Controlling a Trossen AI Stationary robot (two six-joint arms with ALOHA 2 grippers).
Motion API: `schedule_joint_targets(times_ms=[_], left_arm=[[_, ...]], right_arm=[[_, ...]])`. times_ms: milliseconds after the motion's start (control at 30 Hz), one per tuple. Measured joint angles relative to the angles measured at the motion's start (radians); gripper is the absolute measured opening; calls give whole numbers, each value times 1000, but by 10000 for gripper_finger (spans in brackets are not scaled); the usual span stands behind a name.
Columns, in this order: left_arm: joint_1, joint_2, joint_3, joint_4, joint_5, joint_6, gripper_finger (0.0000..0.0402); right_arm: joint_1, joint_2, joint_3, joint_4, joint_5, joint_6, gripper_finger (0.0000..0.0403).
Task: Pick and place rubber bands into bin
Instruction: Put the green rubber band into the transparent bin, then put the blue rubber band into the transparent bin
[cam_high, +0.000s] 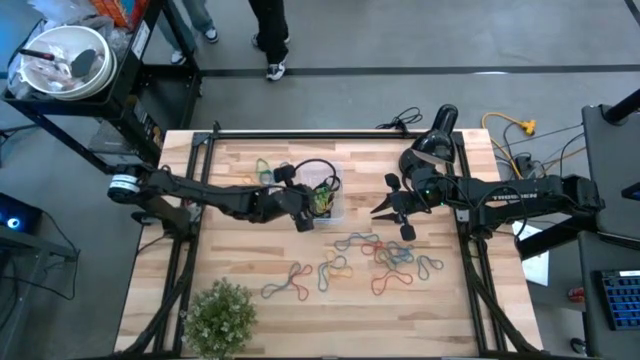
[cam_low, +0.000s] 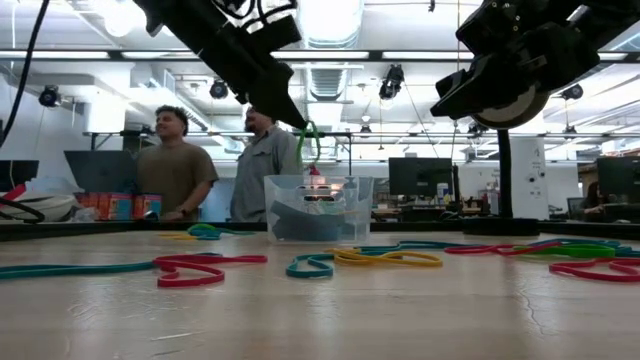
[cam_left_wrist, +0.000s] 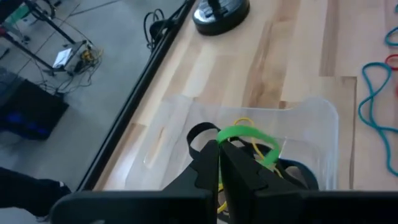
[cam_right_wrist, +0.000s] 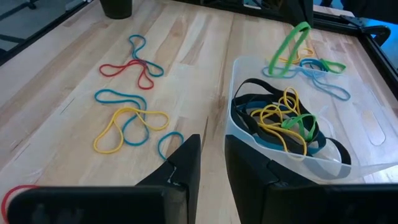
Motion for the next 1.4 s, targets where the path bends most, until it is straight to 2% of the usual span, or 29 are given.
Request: schedule_joint_targets(times_ms=[267, 433, 900, 1000, 1267, 1400], left_arm=[[28, 15, -2, -4, 37, -6, 0], [60, 41, -2, -6, 183, -32, 0], [76, 52, -2, -3, 188, -32, 2], [76, 52, -2, -3, 189, -32, 21], [76, 51, -2, -3, 188, -32, 105], [74, 51, -2, -3, 188, -33, 126]], right_arm=[[0, 0, 0, 0, 0, -1, 68], [0, 0, 0, 0, 0, -2, 68], [0, 0, -3, 1, 0, -6, 68], [0, 0, -3, 2, 0, -6, 68], [0, 0, -3, 3, 0, -2, 68], [0, 2, -13, 5, -1, 57, 68]])
